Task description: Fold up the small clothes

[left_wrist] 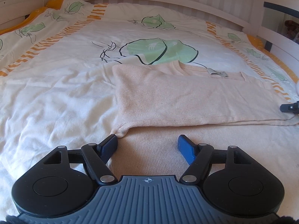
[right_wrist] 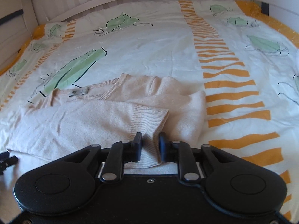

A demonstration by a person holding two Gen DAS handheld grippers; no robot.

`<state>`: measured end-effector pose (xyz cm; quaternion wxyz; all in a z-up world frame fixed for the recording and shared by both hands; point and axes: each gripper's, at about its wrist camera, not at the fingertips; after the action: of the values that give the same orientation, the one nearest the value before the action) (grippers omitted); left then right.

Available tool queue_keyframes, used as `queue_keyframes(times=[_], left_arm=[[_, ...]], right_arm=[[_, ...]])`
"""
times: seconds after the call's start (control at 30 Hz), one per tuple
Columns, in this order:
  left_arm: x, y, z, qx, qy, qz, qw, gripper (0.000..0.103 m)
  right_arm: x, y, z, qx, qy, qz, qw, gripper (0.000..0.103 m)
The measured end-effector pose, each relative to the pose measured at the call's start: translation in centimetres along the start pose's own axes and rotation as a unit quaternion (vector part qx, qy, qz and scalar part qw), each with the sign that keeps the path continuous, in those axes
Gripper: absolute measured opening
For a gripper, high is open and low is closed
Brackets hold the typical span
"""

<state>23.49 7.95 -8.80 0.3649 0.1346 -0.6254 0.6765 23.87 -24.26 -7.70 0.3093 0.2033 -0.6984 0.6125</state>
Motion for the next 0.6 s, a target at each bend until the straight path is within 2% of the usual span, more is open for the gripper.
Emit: queue_keyframes(times=[0.17,0.33,0.4,0.47,0.53,0.6], left_arm=[[-0.3,0.0,0.4,-0.011,0.003,-0.005,0.9999,0.083],[-0.5,0.0,0.7,-0.020,0.000,-0.010,0.9998,0.086],[-0.5,-0.1,0.7,-0.022,0.000,-0.012,0.9997,0.086],[-0.4,-0.2,0.7,-0.023,0.002,-0.016,0.9996,0.086],[-0.2,-0.4,0.7,-0.022,0.004,-0.024,0.9995,0.087],[0.3,-0.6,0.9,-0.019,0.005,-0.035,0.9992,0.087]], right_arm=[[0.1,1.2,-0.6,0.038,0.028,0.025,0.999,0.048],[0.3,1.4,-0.6,0.041,0.037,0.036,0.998,0.057],[0.8,1.4,-0.5,0.037,0.030,0.040,0.998,0.072],[1.7,1.4,-0.3,0.028,0.022,0.045,0.998,0.081],[3.0,1.6,-0.1,0.018,0.017,0.051,0.998,0.084],[4.2,2.1,0.2,0.006,0.012,0.050,0.999,0.091]])
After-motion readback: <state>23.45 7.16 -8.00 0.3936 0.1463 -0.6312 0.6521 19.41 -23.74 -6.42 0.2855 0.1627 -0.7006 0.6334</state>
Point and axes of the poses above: each gripper's, at about its wrist camera, not at the fingertips, and x roughly against the way its jaws point, z to its right, y to its underside, and after that the axes turned 8 degrees about y, right-handed
